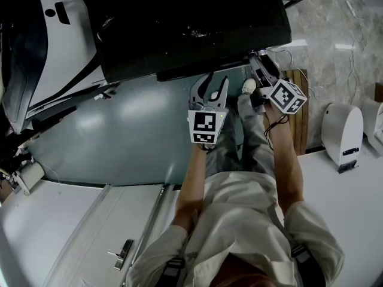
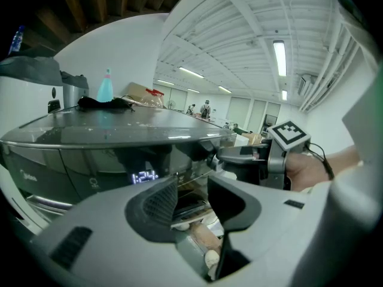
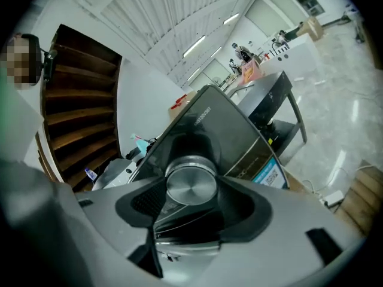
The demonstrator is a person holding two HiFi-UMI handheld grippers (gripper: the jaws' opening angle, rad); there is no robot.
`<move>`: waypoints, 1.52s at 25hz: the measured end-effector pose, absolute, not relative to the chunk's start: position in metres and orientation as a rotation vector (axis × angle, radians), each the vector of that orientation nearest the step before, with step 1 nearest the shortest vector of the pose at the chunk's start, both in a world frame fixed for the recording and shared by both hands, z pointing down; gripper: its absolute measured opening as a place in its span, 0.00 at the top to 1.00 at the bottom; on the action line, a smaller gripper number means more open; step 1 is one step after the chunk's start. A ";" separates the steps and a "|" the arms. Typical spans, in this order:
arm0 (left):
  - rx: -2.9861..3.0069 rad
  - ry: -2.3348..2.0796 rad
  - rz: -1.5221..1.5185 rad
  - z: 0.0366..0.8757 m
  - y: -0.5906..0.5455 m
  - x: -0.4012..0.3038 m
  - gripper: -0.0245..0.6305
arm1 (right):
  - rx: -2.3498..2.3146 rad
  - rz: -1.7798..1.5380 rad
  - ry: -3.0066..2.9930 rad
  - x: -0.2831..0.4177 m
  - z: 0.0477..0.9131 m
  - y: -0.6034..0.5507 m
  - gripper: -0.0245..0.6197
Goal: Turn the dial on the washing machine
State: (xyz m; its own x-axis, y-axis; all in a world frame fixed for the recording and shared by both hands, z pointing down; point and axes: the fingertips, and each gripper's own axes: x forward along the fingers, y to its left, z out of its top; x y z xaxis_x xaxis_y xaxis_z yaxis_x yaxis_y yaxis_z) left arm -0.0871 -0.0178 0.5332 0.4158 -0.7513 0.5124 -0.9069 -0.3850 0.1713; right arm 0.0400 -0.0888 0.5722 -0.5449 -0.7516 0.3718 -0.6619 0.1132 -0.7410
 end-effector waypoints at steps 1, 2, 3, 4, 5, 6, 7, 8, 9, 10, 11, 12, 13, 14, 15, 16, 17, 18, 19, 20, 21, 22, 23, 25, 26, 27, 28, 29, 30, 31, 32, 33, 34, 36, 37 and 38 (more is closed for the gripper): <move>2.252 -1.412 0.494 0.533 -0.018 -0.087 0.71 | -1.435 -1.436 2.248 0.040 0.572 -0.089 0.54; 2.253 -1.412 0.494 0.532 -0.018 -0.086 0.71 | -1.426 -1.448 2.226 0.040 0.572 -0.089 0.54; 2.254 -1.411 0.494 0.532 -0.018 -0.086 0.71 | -1.419 -1.460 2.206 0.040 0.572 -0.089 0.54; 2.256 -1.409 0.494 0.532 -0.018 -0.086 0.71 | -1.413 -1.470 2.188 0.041 0.572 -0.089 0.54; 2.257 -1.408 0.495 0.532 -0.018 -0.085 0.71 | -1.407 -1.477 2.173 0.041 0.572 -0.089 0.54; 2.259 -1.407 0.495 0.532 -0.018 -0.085 0.71 | -1.400 -1.483 2.159 0.041 0.572 -0.089 0.54; 2.260 -1.406 0.496 0.532 -0.018 -0.084 0.71 | -1.392 -1.488 2.146 0.041 0.572 -0.089 0.54; 2.262 -1.405 0.496 0.532 -0.018 -0.084 0.71 | -1.383 -1.494 2.132 0.041 0.572 -0.089 0.54; 2.263 -1.404 0.495 0.532 -0.018 -0.083 0.71 | -1.374 -1.501 2.117 0.041 0.572 -0.089 0.54; 2.265 -1.402 0.495 0.532 -0.018 -0.082 0.71 | -1.365 -1.508 2.102 0.041 0.573 -0.089 0.54; 2.267 -1.401 0.493 0.531 -0.018 -0.081 0.71 | -1.355 -1.515 2.086 0.041 0.573 -0.089 0.54; 2.269 -1.399 0.492 0.531 -0.018 -0.081 0.71 | -1.343 -1.522 2.069 0.041 0.573 -0.089 0.54; 2.271 -1.397 0.492 0.531 -0.018 -0.080 0.71 | -1.330 -1.529 2.052 0.041 0.573 -0.089 0.54; 2.273 -1.395 0.492 0.531 -0.018 -0.079 0.71 | -1.317 -1.538 2.034 0.041 0.573 -0.089 0.54; 2.274 -1.394 0.491 0.530 -0.018 -0.077 0.71 | -1.305 -1.547 2.015 0.041 0.573 -0.089 0.54; 2.276 -1.392 0.491 0.530 -0.018 -0.076 0.71 | -1.293 -1.556 1.993 0.041 0.573 -0.089 0.54; 2.278 -1.391 0.491 0.529 -0.019 -0.075 0.71 | -1.278 -1.566 1.969 0.041 0.573 -0.089 0.54; 2.279 -1.390 0.491 0.529 -0.019 -0.074 0.71 | -1.264 -1.575 1.944 0.041 0.573 -0.089 0.54; 2.281 -1.388 0.491 0.529 -0.020 -0.073 0.71 | -1.250 -1.583 1.921 0.042 0.573 -0.090 0.54; 2.282 -1.387 0.490 0.528 -0.020 -0.072 0.71 | -1.239 -1.589 1.902 0.042 0.573 -0.090 0.54; 2.284 -1.385 0.490 0.528 -0.020 -0.072 0.71 | -1.229 -1.595 1.887 0.042 0.572 -0.090 0.54; 2.285 -1.384 0.490 0.528 -0.020 -0.071 0.71 | -1.219 -1.601 1.871 0.042 0.572 -0.090 0.54; 2.285 -1.383 0.490 0.527 -0.020 -0.071 0.71 | -1.207 -1.608 1.851 0.042 0.571 -0.090 0.54; 2.286 -1.382 0.491 0.527 -0.021 -0.070 0.71 | -1.193 -1.622 1.812 0.042 0.572 -0.090 0.54; 2.286 -1.381 0.491 0.527 -0.022 -0.069 0.71 | -1.189 -1.630 1.794 0.043 0.573 -0.090 0.54; 2.287 -1.380 0.492 0.526 -0.022 -0.069 0.71 | -1.184 -1.637 1.776 0.043 0.574 -0.089 0.54; 2.288 -1.380 0.493 0.526 -0.022 -0.069 0.71 | -1.176 -1.641 1.760 0.043 0.574 -0.089 0.54; 2.289 -1.379 0.494 0.527 -0.023 -0.068 0.71 | -1.165 -1.643 1.748 0.043 0.574 -0.089 0.54; 2.290 -1.379 0.495 0.527 -0.023 -0.068 0.71 | -1.154 -1.645 1.737 0.043 0.574 -0.090 0.54; 2.290 -1.379 0.494 0.527 -0.023 -0.067 0.71 | -1.142 -1.648 1.722 0.043 0.575 -0.090 0.54; 2.290 -1.379 0.493 0.527 -0.023 -0.066 0.71 | -1.131 -1.654 1.705 0.044 0.575 -0.090 0.54; 2.290 -1.379 0.493 0.527 -0.024 -0.066 0.71 | -1.122 -1.661 1.687 0.044 0.576 -0.090 0.54; 2.291 -1.378 0.492 0.526 -0.024 -0.065 0.71 | -1.113 -1.666 1.670 0.044 0.576 -0.090 0.54; 2.292 -1.378 0.494 0.526 -0.024 -0.064 0.71 | -1.104 -1.670 1.649 0.044 0.576 -0.090 0.54; 2.292 -1.378 0.496 0.526 -0.024 -0.063 0.71 | -1.103 -1.671 1.644 0.045 0.576 -0.090 0.54; 2.293 -1.377 0.497 0.526 -0.024 -0.063 0.71 | -1.105 -1.671 1.643 0.046 0.576 -0.089 0.54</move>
State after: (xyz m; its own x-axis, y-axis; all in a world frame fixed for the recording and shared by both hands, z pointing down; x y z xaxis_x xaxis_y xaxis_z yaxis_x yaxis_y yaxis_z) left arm -0.0626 -0.0240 0.5260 0.4461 -0.7414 0.5013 -0.8906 -0.4228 0.1674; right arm 0.0456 -0.0894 0.5761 -0.5151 -0.8385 0.1776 -0.1639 -0.1070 -0.9807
